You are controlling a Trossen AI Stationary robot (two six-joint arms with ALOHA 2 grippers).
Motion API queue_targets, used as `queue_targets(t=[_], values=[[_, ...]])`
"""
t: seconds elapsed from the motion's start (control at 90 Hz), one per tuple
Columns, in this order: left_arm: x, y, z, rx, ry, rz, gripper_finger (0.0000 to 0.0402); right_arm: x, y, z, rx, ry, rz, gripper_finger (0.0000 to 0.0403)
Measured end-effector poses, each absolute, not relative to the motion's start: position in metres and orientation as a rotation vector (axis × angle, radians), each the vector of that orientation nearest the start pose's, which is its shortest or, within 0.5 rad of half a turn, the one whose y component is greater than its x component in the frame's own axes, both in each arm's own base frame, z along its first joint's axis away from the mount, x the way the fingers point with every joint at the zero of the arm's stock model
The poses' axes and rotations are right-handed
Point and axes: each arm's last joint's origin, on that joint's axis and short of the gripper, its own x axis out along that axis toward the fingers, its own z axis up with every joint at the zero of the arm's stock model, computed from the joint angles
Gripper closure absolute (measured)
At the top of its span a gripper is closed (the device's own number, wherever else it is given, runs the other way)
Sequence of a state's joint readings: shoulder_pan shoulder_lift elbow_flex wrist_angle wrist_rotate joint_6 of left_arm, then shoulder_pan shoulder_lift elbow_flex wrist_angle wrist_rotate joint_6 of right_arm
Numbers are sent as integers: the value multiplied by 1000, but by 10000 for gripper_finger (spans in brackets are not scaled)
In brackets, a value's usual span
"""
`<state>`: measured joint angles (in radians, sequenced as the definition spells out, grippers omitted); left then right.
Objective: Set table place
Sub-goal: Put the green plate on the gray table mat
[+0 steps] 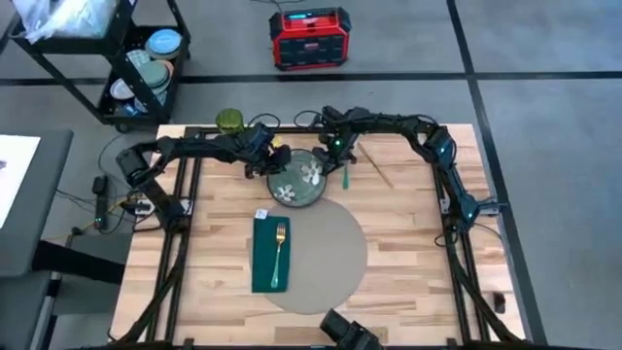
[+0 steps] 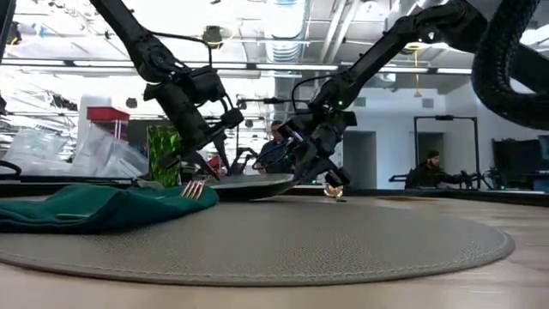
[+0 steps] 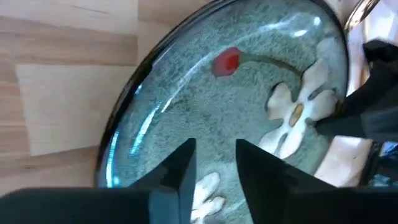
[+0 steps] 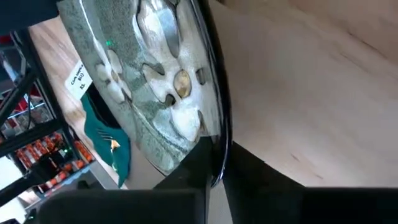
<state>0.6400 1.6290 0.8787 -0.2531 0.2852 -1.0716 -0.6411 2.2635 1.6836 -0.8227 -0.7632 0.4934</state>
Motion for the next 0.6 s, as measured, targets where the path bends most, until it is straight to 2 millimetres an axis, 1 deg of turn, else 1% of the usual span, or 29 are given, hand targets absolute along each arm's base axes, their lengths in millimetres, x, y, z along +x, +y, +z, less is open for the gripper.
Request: queue_targets(t=[0.122, 0.233, 0.289, 0.333, 0.367, 0.433, 0.478, 0.544, 0.6], values=[[238, 174, 174, -1362, 711, 842, 335, 365, -248, 135, 1350, 1118, -174, 383], [222, 173, 188, -1294, 708, 979, 337, 365, -248, 135, 1351, 1117, -174, 389], [215, 172, 190, -1275, 729, 1038, 338, 365, -248, 135, 1351, 1117, -174, 390], [212, 173, 186, -1283, 758, 1062, 338, 365, -248, 135, 1352, 1116, -174, 389], [211, 174, 180, -1296, 773, 1054, 338, 366, -248, 135, 1352, 1116, -174, 387], [212, 174, 163, -1364, 789, 963, 338, 366, -248, 135, 1349, 1114, -174, 382], [215, 176, 155, -1412, 766, 897, 338, 366, -248, 135, 1351, 1114, -176, 377], [221, 179, 148, -1444, 729, 837, 337, 365, -248, 134, 1354, 1124, -185, 372], [224, 180, 145, -1456, 710, 825, 337, 364, -248, 134, 1355, 1126, -188, 369]])
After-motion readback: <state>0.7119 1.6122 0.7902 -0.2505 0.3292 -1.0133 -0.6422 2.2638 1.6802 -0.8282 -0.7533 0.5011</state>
